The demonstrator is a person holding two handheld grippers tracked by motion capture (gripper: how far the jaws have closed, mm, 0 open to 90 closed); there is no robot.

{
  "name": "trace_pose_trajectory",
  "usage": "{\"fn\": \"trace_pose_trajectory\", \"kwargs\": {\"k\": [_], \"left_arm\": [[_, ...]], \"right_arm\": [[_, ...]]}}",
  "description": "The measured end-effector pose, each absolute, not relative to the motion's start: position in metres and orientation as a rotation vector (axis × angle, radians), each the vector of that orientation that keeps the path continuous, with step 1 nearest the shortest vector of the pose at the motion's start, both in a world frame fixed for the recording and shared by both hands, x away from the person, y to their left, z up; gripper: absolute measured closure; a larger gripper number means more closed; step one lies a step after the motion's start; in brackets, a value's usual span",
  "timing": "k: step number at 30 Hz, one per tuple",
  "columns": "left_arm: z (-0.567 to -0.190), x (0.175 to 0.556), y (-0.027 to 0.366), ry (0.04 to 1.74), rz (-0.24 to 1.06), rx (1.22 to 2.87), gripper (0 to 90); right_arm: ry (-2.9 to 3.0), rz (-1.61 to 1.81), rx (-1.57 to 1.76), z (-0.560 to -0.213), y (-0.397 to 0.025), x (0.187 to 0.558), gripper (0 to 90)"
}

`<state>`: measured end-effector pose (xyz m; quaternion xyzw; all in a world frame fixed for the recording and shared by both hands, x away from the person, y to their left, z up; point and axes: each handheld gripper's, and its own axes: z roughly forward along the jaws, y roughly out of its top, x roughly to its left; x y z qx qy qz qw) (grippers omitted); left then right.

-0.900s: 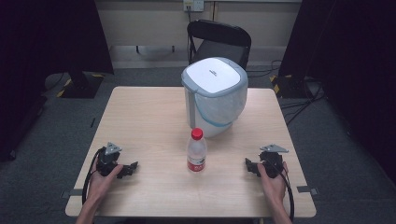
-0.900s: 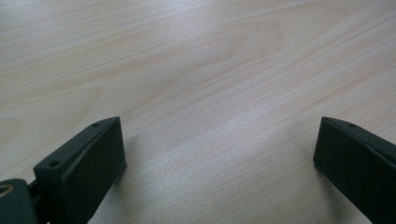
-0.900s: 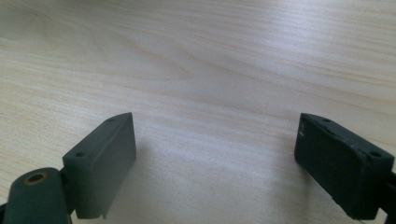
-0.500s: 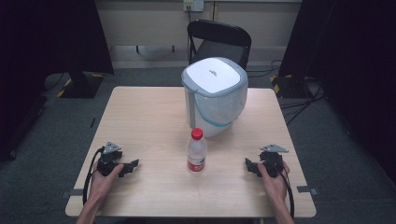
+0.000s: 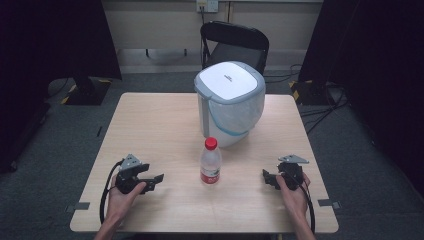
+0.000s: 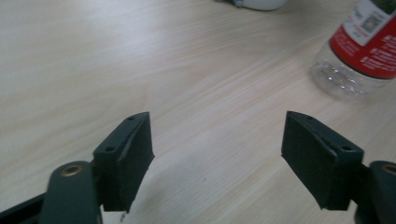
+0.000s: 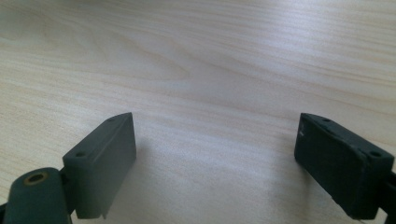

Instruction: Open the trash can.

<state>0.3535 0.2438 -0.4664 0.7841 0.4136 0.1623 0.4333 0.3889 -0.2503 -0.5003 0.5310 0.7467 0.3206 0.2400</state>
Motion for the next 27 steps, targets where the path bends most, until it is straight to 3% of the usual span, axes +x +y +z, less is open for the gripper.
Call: {"fn": "trace_pose_trajectory", "kwargs": {"k": [6,9,27], "left_arm": [[-0.455,0.346,0.223,0.952,0.349,1.907,24.9],[-0.450,0.342,0.208,0.883,0.257,1.893,23.0],[-0.440,0.355,0.139,0.697,0.224,1.941,18.4]], "right_arm": [[2.044,0.877,1.453,-0.500,-0.250,0.389,11.6],[2.043,0.877,1.453,-0.500,-0.250,0.389,11.6],[2.044,0.878,1.454,-0.500,-0.250,0.389,11.6]]}}
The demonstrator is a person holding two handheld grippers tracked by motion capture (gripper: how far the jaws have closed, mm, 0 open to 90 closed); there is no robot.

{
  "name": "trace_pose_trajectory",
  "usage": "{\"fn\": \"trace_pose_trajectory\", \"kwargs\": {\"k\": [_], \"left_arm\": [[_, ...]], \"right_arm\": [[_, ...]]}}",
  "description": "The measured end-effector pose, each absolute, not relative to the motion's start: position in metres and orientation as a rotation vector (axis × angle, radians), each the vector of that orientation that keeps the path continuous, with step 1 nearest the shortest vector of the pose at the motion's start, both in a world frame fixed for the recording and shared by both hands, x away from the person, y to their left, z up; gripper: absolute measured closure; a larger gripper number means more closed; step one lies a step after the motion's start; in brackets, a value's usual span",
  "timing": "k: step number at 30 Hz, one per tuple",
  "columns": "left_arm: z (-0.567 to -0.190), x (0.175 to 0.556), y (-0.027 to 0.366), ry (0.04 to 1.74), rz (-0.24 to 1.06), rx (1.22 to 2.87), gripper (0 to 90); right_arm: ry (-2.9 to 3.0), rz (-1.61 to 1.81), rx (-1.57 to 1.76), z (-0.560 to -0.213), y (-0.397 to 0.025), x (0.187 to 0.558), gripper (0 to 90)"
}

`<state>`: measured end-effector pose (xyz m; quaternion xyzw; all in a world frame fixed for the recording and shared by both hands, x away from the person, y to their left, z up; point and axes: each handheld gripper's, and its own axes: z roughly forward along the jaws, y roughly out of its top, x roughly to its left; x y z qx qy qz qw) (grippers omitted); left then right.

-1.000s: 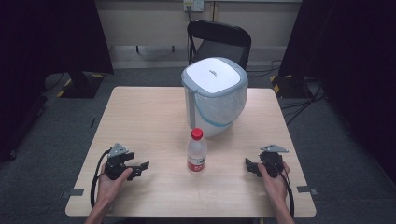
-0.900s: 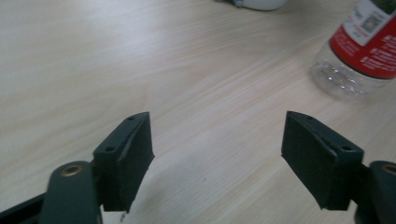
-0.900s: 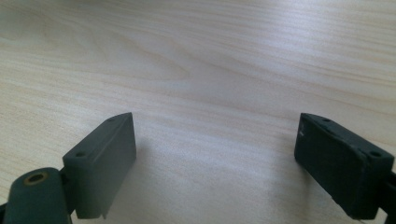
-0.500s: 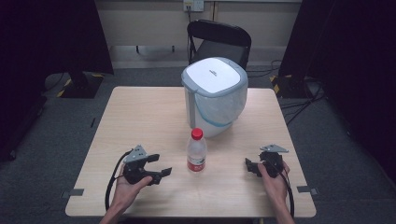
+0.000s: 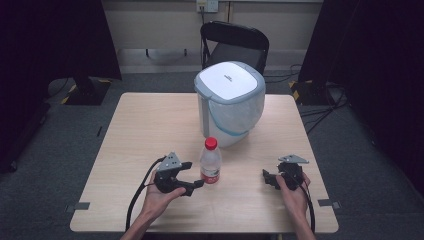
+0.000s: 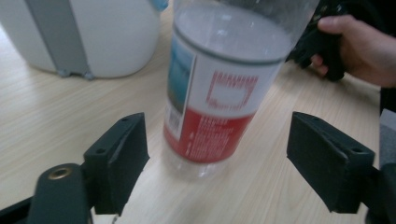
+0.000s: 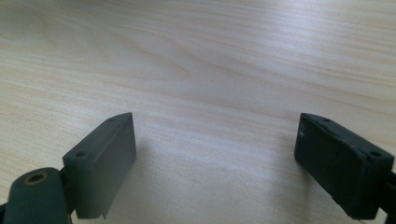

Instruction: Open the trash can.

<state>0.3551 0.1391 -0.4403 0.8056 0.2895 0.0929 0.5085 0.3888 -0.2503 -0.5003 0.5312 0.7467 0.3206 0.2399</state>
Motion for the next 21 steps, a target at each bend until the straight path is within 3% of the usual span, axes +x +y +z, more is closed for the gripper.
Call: {"fn": "trace_pose_trajectory", "kwargs": {"k": [21], "left_arm": [[-0.454,0.378,0.102,0.676,0.258,1.960,17.7]], "right_arm": [[2.044,0.877,1.454,-0.500,-0.250,0.389,11.6]]}}
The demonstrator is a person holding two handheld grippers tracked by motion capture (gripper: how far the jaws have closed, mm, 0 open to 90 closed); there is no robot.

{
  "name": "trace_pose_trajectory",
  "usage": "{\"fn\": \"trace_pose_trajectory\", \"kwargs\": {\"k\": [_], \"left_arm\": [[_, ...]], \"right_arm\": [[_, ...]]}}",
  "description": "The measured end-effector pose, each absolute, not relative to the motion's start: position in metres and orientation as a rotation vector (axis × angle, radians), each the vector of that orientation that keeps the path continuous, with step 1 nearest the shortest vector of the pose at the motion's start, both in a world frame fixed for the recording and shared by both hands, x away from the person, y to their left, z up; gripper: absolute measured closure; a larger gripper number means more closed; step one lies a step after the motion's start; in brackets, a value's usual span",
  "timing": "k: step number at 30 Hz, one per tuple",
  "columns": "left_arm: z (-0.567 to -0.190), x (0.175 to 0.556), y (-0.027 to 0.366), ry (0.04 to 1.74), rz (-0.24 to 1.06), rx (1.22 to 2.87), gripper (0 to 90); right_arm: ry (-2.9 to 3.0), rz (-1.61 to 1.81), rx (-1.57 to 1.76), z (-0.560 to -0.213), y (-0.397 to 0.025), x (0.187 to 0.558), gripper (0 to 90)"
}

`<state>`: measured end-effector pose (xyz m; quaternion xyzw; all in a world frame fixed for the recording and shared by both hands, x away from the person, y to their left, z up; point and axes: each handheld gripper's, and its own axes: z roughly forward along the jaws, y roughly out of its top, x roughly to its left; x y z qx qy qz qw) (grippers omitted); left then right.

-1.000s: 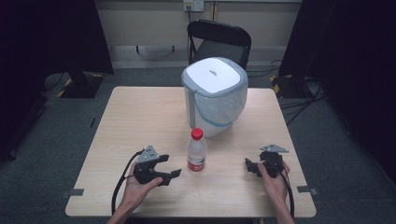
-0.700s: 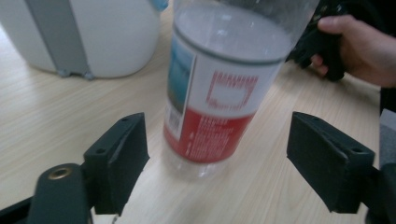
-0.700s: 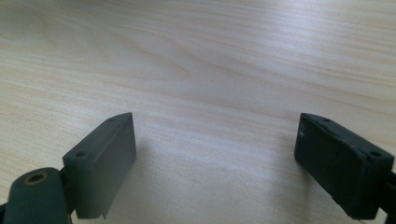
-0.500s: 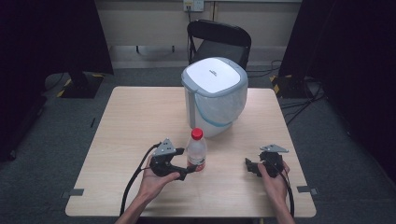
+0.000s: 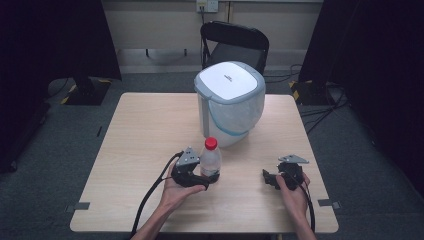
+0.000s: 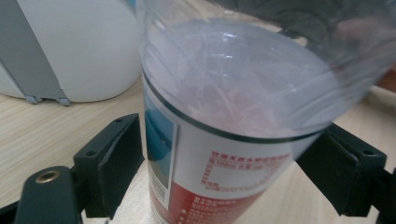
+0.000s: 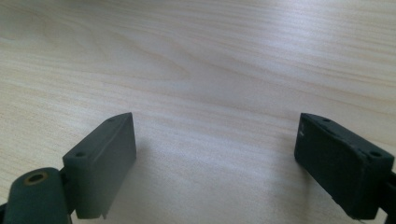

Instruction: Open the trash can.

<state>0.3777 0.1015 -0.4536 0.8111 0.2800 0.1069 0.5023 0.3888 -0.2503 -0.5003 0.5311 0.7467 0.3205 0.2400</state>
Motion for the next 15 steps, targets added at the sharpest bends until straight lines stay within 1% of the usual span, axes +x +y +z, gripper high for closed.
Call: {"fn": "trace_pose_trajectory", "kwargs": {"k": [1,3,10,11,14,15], "left_arm": [[-0.456,0.379,0.100,0.657,0.276,1.976,22.0],[-0.456,0.380,0.098,0.651,0.287,1.979,25.0],[-0.452,0.376,0.105,0.657,0.319,1.985,26.5],[-0.448,0.374,0.111,0.657,0.370,1.995,26.4],[-0.446,0.373,0.118,0.675,0.352,1.968,26.5],[-0.444,0.373,0.130,0.705,0.358,1.947,26.6]], "right_arm": [[2.044,0.877,1.454,-0.500,-0.250,0.389,11.6],[2.044,0.877,1.454,-0.500,-0.250,0.389,11.6],[2.044,0.877,1.454,-0.500,-0.250,0.389,11.6],[2.044,0.877,1.453,-0.500,-0.250,0.389,11.6],[2.044,0.878,1.454,-0.500,-0.250,0.389,11.6],[2.043,0.877,1.454,-0.500,-0.250,0.389,11.6]]}}
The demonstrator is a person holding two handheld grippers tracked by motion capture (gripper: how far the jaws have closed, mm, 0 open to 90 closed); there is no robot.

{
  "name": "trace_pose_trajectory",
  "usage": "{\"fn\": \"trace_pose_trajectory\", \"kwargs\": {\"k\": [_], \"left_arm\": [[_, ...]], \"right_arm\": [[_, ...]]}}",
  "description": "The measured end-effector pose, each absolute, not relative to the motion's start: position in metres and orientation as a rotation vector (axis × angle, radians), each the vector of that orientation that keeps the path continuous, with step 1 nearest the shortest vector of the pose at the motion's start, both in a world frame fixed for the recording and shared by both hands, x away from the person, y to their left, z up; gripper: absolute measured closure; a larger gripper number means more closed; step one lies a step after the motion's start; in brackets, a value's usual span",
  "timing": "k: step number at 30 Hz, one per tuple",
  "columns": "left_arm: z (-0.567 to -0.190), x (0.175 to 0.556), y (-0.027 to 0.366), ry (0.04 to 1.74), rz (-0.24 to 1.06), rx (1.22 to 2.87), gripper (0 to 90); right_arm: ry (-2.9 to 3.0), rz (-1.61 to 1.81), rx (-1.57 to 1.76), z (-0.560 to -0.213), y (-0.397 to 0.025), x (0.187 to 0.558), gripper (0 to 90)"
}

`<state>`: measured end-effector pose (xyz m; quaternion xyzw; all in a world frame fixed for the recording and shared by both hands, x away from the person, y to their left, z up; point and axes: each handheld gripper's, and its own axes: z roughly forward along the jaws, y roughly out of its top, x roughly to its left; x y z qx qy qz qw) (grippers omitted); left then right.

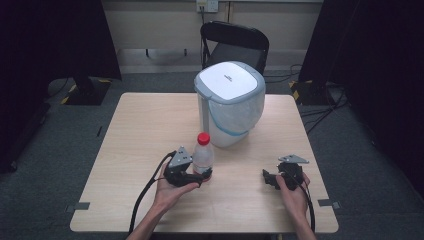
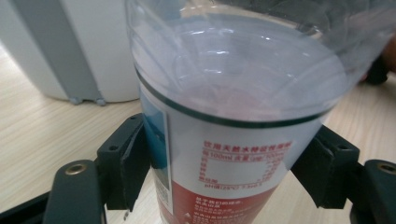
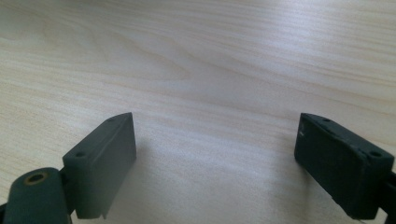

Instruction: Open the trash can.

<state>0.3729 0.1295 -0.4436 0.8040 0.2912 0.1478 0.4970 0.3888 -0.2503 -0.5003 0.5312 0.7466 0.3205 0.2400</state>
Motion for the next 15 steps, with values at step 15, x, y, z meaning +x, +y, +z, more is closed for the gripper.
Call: {"fn": "trace_pose_trajectory", "kwargs": {"k": [15], "left_arm": [[-0.450,0.369,0.230,0.949,0.490,1.872,27.6]], "right_arm": [[2.043,0.877,1.454,-0.500,-0.250,0.389,11.6]]}}
